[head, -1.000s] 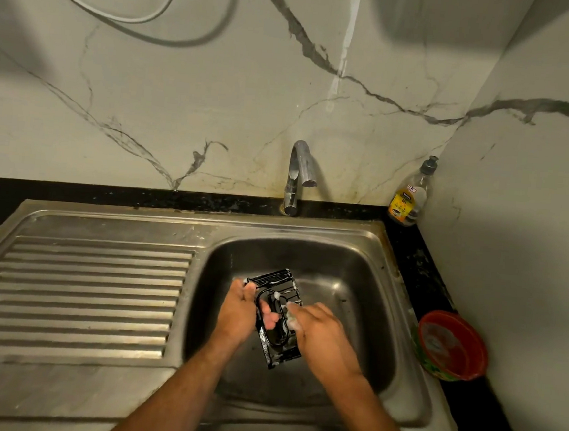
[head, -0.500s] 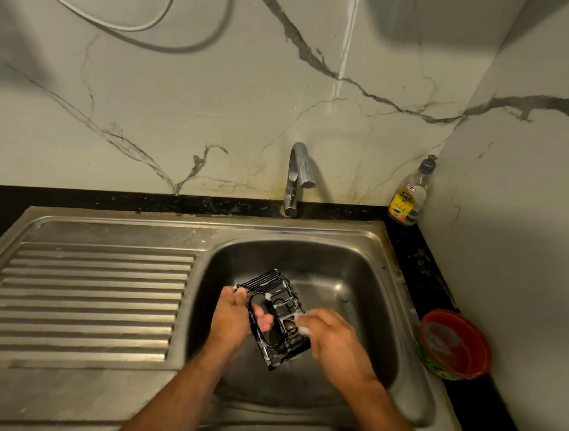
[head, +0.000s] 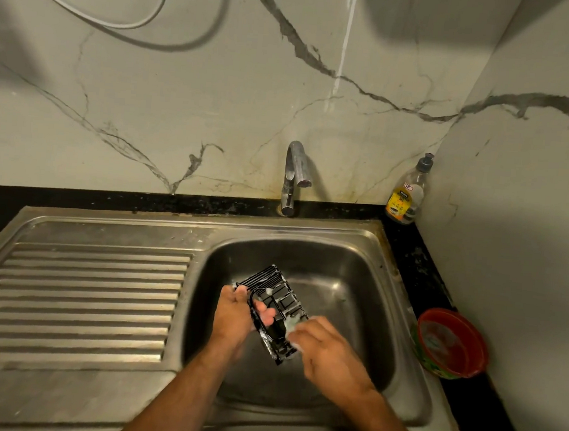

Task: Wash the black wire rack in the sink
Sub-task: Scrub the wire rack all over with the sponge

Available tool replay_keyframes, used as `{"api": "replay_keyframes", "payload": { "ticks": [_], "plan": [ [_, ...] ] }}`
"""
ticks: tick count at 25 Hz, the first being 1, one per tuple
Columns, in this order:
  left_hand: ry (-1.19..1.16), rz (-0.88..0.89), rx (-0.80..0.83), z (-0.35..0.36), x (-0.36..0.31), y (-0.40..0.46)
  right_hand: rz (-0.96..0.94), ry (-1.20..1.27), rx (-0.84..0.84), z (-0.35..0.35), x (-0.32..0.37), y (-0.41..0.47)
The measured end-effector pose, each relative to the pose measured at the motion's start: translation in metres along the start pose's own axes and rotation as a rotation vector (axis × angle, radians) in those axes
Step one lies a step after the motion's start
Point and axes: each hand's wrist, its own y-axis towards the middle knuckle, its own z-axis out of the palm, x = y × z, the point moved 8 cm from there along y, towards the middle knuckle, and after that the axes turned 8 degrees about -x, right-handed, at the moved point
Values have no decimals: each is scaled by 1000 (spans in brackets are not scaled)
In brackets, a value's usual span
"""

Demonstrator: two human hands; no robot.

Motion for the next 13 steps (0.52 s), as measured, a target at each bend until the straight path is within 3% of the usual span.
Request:
{"api": "replay_keyframes", "payload": {
  "ticks": [2, 5, 10, 13],
  "plan": [
    [-1, -9, -2, 2, 0, 0, -31, -17, 24, -4, -4, -4],
    [-29, -28, -7, 8, 0, -2, 181, -22, -116, -17, -34, -1],
    [-38, -34, -36, 4, 0, 8, -34, 49, 26, 17, 13, -13],
    [-72, -51, -35, 6, 2, 6, 312, 92, -89, -4, -32, -10]
  ]
}}
